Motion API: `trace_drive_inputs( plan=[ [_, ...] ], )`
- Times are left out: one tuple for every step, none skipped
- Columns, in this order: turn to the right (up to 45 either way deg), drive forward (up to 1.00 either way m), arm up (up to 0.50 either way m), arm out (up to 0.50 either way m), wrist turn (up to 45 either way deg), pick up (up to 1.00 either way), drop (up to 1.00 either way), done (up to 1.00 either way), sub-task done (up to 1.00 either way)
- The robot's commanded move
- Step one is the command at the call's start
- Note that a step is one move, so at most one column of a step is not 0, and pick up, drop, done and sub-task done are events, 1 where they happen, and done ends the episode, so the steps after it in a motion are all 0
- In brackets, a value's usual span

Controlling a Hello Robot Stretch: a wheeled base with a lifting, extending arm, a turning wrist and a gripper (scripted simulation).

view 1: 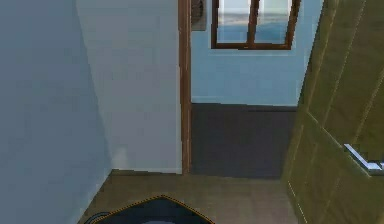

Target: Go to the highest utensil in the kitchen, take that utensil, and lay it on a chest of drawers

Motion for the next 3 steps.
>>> trace_drive_inputs(
  plan=[
    [9.0,0.0,0.0,0.0,0.0,0.0,0.0,0.0,0.0],
    [0.0,0.25,0.0,0.0,0.0,0.0,0.0,0.0,0.0],
    [0.0,1.0,0.0,0.0,0.0,0.0,0.0,0.0,0.0]
  ],
)
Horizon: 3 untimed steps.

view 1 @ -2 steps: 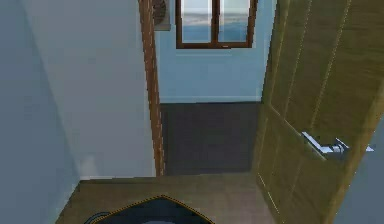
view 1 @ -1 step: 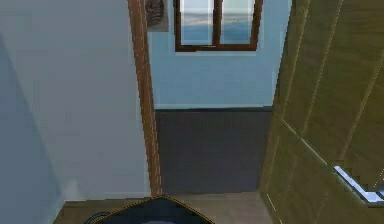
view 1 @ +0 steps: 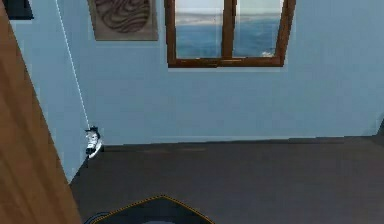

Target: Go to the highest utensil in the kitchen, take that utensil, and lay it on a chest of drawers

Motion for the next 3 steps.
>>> trace_drive_inputs(
  plan=[
    [6.0,0.0,0.0,0.0,0.0,0.0,0.0,0.0,0.0],
    [0.0,0.5,0.0,0.0,0.0,0.0,0.0,0.0,0.0],
    [45.0,0.0,0.0,0.0,0.0,0.0,0.0,0.0,0.0]
  ],
)
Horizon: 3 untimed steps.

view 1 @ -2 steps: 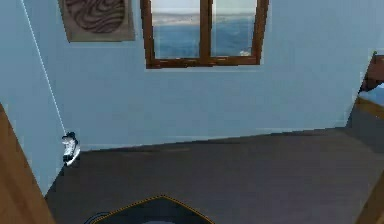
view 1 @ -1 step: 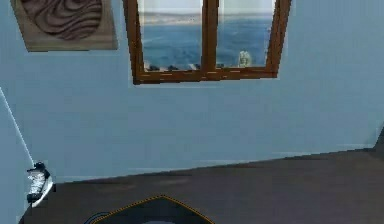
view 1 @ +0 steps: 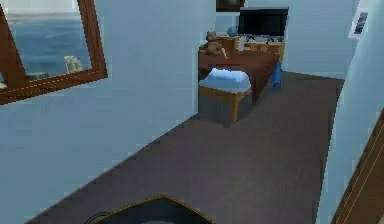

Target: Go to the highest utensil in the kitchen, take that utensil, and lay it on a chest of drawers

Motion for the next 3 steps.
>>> trace_drive_inputs(
  plan=[
    [0.0,0.45,0.0,0.0,0.0,0.0,0.0,0.0,0.0],
    [-39.0,0.0,0.0,0.0,0.0,0.0,0.0,0.0,0.0],
    [0.0,0.15,0.0,0.0,0.0,0.0,0.0,0.0,0.0]
  ],
)
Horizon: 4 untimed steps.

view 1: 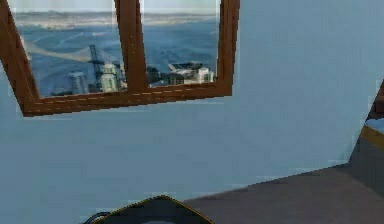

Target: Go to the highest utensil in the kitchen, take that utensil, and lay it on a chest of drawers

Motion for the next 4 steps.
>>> trace_drive_inputs(
  plan=[
    [45.0,0.0,0.0,0.0,0.0,0.0,0.0,0.0,0.0],
    [27.0,0.0,0.0,0.0,0.0,0.0,0.0,0.0,0.0],
    [0.0,1.0,0.0,0.0,0.0,0.0,0.0,0.0,0.0],
    [0.0,1.0,0.0,0.0,0.0,0.0,0.0,0.0,0.0]
  ],
)
